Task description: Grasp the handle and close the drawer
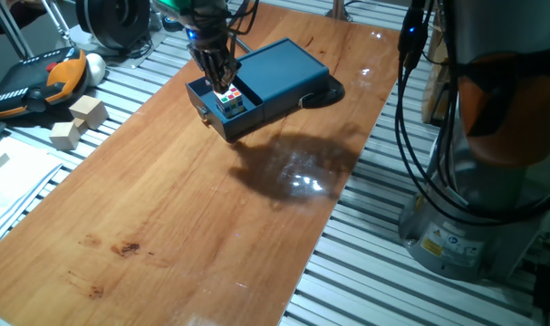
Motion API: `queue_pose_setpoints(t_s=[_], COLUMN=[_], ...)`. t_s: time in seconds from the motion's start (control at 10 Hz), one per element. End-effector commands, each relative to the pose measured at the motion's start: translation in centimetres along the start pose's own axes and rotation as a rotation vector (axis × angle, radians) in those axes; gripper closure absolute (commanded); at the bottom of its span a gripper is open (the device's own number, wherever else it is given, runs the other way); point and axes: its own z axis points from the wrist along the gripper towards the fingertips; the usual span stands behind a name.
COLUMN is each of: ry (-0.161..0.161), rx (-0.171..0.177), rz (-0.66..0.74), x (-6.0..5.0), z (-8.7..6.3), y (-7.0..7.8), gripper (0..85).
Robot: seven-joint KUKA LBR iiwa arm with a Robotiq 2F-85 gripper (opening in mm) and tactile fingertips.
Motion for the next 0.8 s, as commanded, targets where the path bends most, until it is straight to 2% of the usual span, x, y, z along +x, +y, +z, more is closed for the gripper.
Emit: queue_pose_setpoints(t_s=[0.0, 0.2, 0.3, 0.4, 0.6, 0.7], ry=[0.01, 0.009, -0.002, -0.023, -0.029, -0.022], rx=[0.002, -0.008, -0.008, 0.003, 0.019, 0.021], rz=[-0.006, -0.052, -0.07, -0.075, -0.064, -0.056], x=[-0.07, -0.07, -0.07, -0.07, -0.07, -0.07], z=[-0.13, -0.13, -0.13, -0.13, -0.13, -0.13], y=[0.0, 0.0, 0.0, 0.0, 0.0, 0.0], gripper=[83.0, 83.0, 83.0, 83.0, 83.0, 83.0])
